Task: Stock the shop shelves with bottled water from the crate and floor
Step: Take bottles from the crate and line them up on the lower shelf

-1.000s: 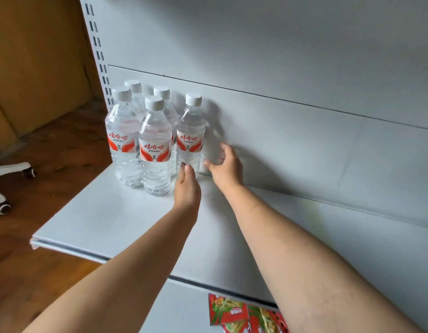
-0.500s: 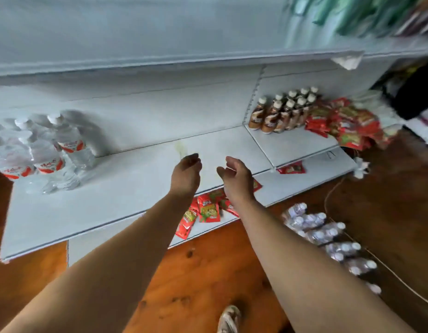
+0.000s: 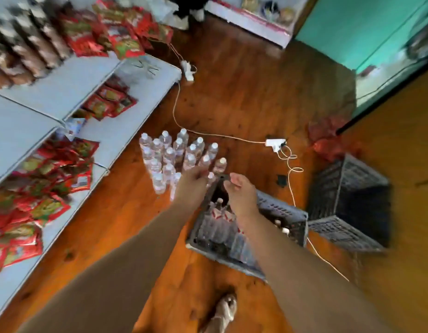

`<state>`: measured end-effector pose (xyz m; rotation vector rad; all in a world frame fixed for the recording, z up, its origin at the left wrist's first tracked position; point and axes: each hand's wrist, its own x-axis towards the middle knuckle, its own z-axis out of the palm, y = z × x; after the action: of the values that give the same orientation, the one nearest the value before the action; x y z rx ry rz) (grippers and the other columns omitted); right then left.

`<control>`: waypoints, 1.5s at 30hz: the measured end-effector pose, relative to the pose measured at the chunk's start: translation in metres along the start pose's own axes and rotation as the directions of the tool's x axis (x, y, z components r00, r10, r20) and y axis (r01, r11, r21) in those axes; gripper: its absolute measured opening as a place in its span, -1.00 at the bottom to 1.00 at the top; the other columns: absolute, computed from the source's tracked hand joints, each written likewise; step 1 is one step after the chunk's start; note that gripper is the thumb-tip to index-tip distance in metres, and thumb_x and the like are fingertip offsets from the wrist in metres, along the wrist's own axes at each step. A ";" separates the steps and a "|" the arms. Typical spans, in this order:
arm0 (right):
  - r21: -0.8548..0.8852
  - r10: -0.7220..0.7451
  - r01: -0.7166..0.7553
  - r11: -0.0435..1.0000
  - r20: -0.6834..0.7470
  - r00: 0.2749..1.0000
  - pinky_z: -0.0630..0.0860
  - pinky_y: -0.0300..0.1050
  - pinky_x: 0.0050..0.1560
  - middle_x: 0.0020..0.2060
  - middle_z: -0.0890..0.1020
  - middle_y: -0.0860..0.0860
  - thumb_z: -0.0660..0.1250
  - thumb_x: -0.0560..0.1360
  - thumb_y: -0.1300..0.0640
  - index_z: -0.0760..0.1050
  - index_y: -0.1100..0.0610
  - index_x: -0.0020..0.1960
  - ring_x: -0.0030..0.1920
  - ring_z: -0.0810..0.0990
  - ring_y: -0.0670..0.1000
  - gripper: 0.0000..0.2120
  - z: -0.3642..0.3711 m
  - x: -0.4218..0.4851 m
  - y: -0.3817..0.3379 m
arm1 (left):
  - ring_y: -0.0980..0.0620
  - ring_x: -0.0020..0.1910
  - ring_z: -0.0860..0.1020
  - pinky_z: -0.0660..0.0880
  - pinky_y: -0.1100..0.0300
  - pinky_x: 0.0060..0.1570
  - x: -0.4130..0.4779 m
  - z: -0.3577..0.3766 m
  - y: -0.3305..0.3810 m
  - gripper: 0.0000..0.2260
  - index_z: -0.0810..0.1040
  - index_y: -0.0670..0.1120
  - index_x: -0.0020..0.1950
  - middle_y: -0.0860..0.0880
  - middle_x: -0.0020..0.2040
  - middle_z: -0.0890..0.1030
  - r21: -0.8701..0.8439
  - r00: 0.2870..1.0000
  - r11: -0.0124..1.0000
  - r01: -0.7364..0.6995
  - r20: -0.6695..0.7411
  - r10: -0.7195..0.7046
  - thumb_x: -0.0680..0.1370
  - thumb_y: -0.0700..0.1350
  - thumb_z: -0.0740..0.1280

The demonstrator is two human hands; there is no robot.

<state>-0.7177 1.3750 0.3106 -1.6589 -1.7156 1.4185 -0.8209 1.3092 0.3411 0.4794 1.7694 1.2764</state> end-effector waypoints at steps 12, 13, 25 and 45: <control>-0.062 0.478 -0.481 0.875 -0.057 0.876 0.35 -0.19 0.03 0.33 0.43 0.14 0.24 0.56 0.23 0.36 0.21 0.35 0.28 0.46 0.13 -0.63 -0.115 0.087 0.282 | 0.08 -0.23 0.48 0.39 0.18 -0.15 0.064 0.217 -0.214 -0.83 0.52 -0.07 0.14 0.05 -0.18 0.52 0.337 0.917 0.900 0.277 0.188 -0.353 0.57 -0.19 0.23; -0.078 0.501 -0.505 0.860 -0.063 0.863 0.33 -0.24 0.02 0.33 0.44 0.12 0.24 0.56 0.22 0.36 0.20 0.35 0.28 0.45 0.12 -0.63 -0.111 0.095 0.302 | 0.03 -0.21 0.49 0.40 0.17 -0.13 0.073 0.227 -0.236 -0.83 0.53 -0.08 0.13 0.03 -0.21 0.53 0.359 0.905 0.887 0.289 0.199 -0.375 0.57 -0.20 0.23; 0.056 0.694 -0.695 0.717 -0.160 0.702 0.45 -0.09 0.16 0.29 0.49 0.12 0.13 0.59 0.16 0.33 0.09 0.39 0.22 0.48 0.17 -0.64 -0.065 0.162 0.458 | 0.19 -0.29 0.40 0.34 0.52 -0.43 0.136 0.325 -0.401 -0.75 0.40 -0.14 0.21 0.05 -0.13 0.45 0.425 0.817 0.828 0.366 0.278 -0.505 0.54 -0.29 0.27; 0.499 0.503 -0.658 0.564 0.424 0.753 0.39 0.18 0.26 0.19 0.58 0.03 0.47 0.31 0.01 0.45 0.00 0.26 0.23 0.51 0.13 -0.46 -0.099 0.128 0.371 | -0.07 0.00 0.61 0.56 0.14 -0.09 0.141 0.243 -0.322 -0.41 0.50 -0.16 0.23 -0.09 0.04 0.65 0.033 0.550 0.789 0.613 0.699 -0.456 0.25 -0.06 0.54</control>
<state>-0.4709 1.4570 0.0001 -1.7510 -0.5676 2.2555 -0.6410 1.4195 -0.0303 0.1904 0.9940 0.6851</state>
